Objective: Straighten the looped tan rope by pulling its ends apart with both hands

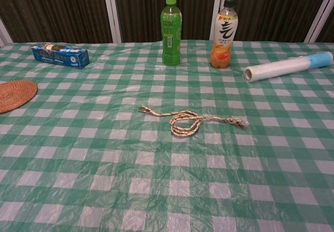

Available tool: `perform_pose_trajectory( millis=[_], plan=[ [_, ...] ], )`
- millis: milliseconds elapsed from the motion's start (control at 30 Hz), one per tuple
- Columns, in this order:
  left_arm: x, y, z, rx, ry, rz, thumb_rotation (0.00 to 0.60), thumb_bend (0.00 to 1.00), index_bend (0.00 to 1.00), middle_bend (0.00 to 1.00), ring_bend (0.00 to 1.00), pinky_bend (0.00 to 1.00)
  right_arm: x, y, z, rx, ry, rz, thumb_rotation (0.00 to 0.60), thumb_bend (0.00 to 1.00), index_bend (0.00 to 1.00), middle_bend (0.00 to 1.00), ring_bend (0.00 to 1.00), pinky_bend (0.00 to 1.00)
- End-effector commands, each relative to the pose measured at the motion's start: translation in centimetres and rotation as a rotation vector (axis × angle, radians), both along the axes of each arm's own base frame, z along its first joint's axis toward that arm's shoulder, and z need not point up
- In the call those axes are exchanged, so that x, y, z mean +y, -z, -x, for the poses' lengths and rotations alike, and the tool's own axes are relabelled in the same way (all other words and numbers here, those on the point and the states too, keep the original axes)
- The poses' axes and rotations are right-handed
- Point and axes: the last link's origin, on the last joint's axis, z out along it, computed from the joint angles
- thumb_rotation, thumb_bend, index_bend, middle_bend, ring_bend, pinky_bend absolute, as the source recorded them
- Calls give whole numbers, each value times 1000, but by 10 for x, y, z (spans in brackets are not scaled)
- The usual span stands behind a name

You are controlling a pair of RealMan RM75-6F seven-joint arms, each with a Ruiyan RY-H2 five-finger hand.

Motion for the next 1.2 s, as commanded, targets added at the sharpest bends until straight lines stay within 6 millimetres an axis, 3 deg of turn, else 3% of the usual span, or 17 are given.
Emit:
perform_pose_trajectory(
  millis=[33, 333, 633, 833, 1200],
  plan=[
    [0, 2, -1, -6, -1, 8, 600, 423, 0, 0, 0, 30, -1, 0, 0, 2, 1, 6, 600, 399, 0, 0, 0, 0],
    [24, 30, -24, -18, 78, 135, 600, 423, 0, 0, 0, 29, 1, 1, -1, 1, -3, 0, 600, 400, 0, 0, 0, 0],
    [73, 85, -75, 19, 198, 340, 600, 424, 0, 0, 0, 30, -3, 6, 1, 15, 14, -12, 600, 400, 0, 0, 0, 0],
    [121, 129, -104, -74, 174, 462, 600, 425, 0, 0, 0, 29, -6, 9, 3, 28, 27, -14, 600, 400, 0, 0, 0, 0],
    [166, 170, -137, -81, 275, 439, 600, 424, 32, 0, 0, 26, -8, 4, 11, 30, 65, 4, 600, 400, 0, 0, 0, 0]
  ],
)
